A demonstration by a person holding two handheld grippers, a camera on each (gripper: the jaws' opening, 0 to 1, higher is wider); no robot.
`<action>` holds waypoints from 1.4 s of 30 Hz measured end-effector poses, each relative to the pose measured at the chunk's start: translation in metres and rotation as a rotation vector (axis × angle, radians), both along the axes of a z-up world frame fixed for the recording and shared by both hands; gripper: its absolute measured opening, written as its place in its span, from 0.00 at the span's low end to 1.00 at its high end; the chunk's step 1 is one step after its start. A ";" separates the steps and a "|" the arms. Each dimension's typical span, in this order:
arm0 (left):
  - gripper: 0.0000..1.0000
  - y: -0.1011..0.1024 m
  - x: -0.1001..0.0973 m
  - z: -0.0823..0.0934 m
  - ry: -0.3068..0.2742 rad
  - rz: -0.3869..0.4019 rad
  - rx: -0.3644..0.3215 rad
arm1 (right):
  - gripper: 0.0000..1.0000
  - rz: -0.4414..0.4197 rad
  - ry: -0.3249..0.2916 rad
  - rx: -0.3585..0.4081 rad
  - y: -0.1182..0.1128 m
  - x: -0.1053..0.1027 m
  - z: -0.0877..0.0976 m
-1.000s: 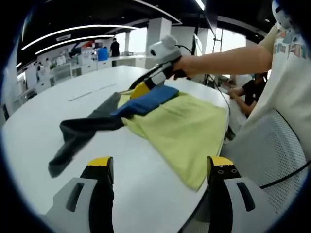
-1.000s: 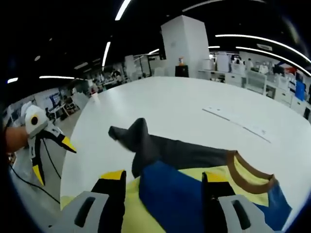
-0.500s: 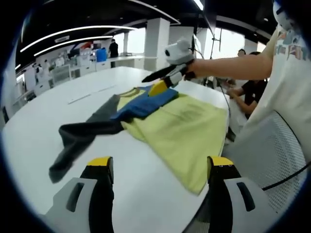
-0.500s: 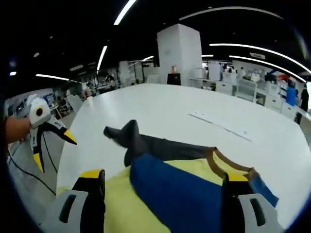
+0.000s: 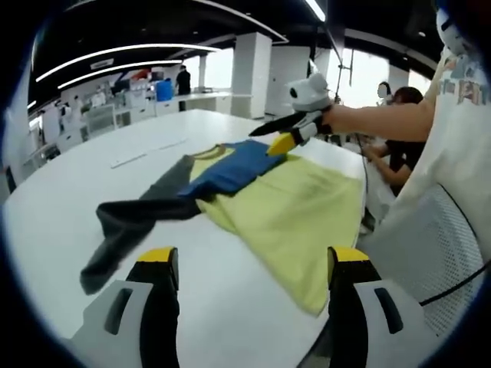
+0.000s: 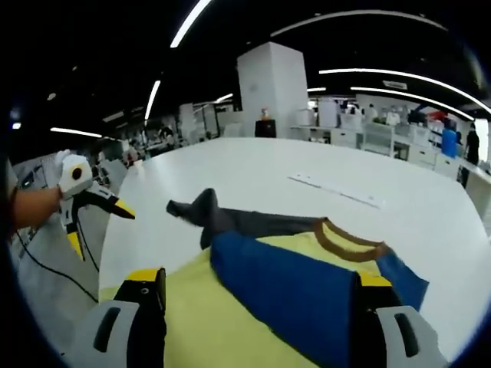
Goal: Fold the garment on the visible template until the final outline fits inside the template.
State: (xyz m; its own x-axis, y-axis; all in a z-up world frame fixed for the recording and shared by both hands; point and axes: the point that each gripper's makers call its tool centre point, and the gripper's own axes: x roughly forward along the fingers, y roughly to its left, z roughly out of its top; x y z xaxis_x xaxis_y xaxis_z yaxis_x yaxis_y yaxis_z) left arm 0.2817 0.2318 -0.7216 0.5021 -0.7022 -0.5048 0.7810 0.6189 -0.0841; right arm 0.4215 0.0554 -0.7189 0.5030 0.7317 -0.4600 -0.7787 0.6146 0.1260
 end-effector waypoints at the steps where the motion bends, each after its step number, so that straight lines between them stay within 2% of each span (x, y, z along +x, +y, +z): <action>1: 0.76 0.000 0.000 0.000 0.001 0.001 -0.003 | 0.99 -0.002 0.002 0.003 -0.002 -0.002 0.000; 15: 0.76 0.009 0.004 -0.003 0.003 0.056 -0.022 | 0.99 -0.059 0.008 0.006 -0.040 -0.028 -0.006; 21: 0.74 0.026 0.015 -0.007 0.002 0.117 -0.004 | 0.99 -0.069 0.013 0.002 -0.052 -0.038 -0.010; 26: 0.73 0.048 0.029 -0.010 -0.002 0.192 0.000 | 0.99 -0.082 0.014 0.002 -0.063 -0.043 -0.011; 38: 0.65 0.070 0.041 -0.027 0.024 0.261 0.051 | 0.99 -0.106 0.018 -0.025 -0.090 -0.052 -0.015; 42: 0.62 0.075 0.045 -0.030 0.032 0.291 0.047 | 0.99 -0.116 0.022 -0.038 -0.099 -0.053 -0.018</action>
State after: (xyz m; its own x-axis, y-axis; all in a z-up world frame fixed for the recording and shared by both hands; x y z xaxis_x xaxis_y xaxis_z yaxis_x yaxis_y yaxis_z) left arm 0.3265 0.3065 -0.7514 0.6622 -0.5065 -0.5522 0.5674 0.8203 -0.0719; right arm 0.3681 -0.0435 -0.7374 0.5731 0.6509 -0.4978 -0.6991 0.7053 0.1174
